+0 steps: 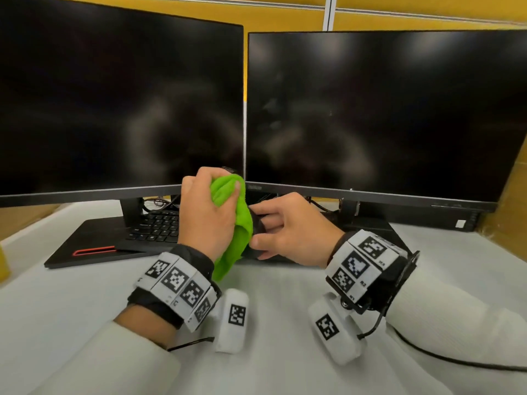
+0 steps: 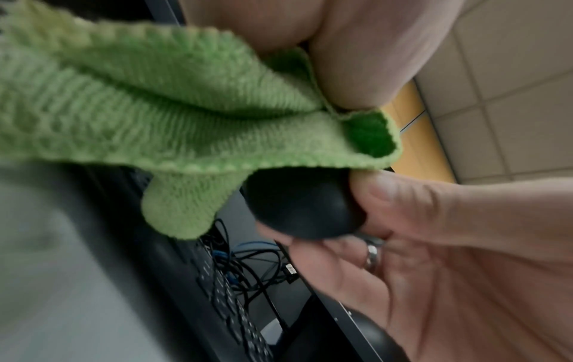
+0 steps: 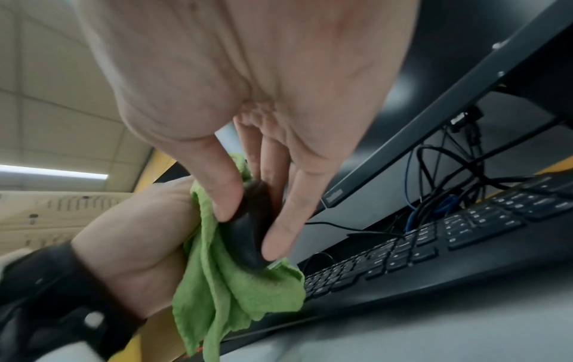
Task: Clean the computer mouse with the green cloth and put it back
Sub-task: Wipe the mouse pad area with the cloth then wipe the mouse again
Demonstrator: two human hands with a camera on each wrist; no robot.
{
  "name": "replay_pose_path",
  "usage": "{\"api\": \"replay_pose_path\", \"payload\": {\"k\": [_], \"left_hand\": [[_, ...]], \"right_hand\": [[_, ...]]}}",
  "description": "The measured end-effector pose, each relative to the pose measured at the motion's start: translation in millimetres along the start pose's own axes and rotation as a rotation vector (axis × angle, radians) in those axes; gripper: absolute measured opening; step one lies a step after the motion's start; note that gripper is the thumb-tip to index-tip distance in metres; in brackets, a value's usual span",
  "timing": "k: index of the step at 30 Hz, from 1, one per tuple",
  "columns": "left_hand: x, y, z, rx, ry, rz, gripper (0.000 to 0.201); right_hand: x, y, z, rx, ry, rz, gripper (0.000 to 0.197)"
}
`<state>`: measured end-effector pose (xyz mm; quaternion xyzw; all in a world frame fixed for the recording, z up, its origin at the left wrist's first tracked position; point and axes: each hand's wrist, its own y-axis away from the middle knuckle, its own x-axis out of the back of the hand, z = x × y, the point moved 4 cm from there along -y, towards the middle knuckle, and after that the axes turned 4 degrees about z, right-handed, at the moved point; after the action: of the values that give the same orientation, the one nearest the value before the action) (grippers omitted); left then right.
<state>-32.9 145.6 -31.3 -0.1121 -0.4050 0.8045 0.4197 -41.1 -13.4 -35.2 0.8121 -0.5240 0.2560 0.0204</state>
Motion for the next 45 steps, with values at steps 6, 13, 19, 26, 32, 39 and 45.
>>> {"api": "replay_pose_path", "payload": {"k": [6,13,19,26,32,39,45], "left_hand": [[-4,4,3,-0.009,-0.04,-0.076,0.009],[-13,10,14,-0.089,0.047,-0.206,0.004],[1,-3,-3,0.057,0.011,-0.111,0.008],[-13,13,16,-0.092,0.056,-0.327,0.011],[-11,14,24,-0.088,0.164,-0.343,0.011],[-10,14,26,-0.082,0.222,-0.323,0.01],[-14,19,33,-0.118,0.314,-0.376,0.012]], "right_hand": [[-3,-4,3,-0.042,-0.009,0.043,0.034],[14,-10,-8,-0.013,-0.078,0.111,0.031],[2,-2,-6,-0.041,-0.038,-0.002,0.031],[18,-6,3,-0.081,-0.217,0.058,0.034],[22,-1,16,-0.175,-0.622,-0.061,0.042],[18,-2,20,-0.169,-0.765,-0.155,0.049],[25,-5,15,-0.114,-0.862,-0.092,0.047]]}}
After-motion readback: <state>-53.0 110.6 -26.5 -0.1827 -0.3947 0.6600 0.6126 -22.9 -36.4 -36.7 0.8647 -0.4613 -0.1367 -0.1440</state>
